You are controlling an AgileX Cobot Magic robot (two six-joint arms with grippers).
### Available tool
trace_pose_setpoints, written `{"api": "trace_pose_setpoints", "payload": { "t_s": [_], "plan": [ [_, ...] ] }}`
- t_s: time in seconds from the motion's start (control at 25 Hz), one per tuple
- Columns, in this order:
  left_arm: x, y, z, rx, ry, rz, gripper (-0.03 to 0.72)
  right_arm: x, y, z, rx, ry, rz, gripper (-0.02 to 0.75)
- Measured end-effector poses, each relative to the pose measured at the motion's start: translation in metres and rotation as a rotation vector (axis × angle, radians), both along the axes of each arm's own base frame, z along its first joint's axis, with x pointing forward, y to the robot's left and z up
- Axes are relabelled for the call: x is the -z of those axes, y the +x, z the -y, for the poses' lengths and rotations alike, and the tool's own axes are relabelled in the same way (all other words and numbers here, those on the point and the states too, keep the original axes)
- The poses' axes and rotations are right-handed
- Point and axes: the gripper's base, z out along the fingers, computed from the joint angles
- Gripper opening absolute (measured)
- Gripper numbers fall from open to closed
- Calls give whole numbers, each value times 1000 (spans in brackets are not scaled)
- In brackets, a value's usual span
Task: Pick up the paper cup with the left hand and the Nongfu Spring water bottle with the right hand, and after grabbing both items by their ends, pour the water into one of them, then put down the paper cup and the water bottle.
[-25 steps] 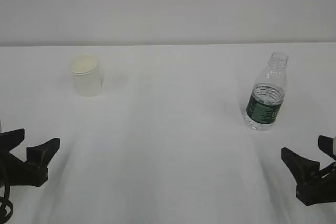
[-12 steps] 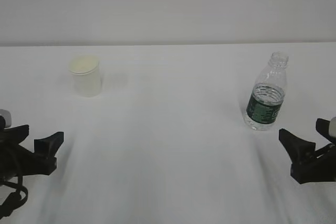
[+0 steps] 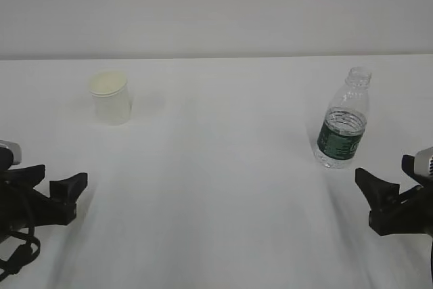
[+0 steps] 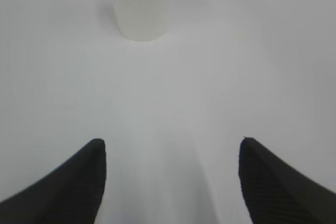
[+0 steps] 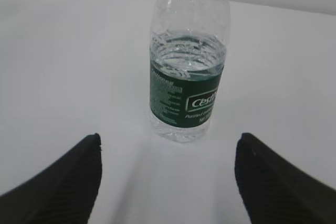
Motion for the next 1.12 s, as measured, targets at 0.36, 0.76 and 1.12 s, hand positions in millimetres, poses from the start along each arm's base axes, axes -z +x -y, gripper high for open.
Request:
{"api": "trace_pose_setpoints", "payload": {
  "t_s": [0.36,0.76,1.12],
  "plan": [
    [-6,19,-26,59,-81,27,559,6,0,0,2,-6,-28,588],
    [-12,32,-28,145,-113,65,528,5,2,0,2,-5,-25,588],
    [-13,34,-31,109,-117,66,523,0,13,-3,2,2,17,588]
  ]
}}
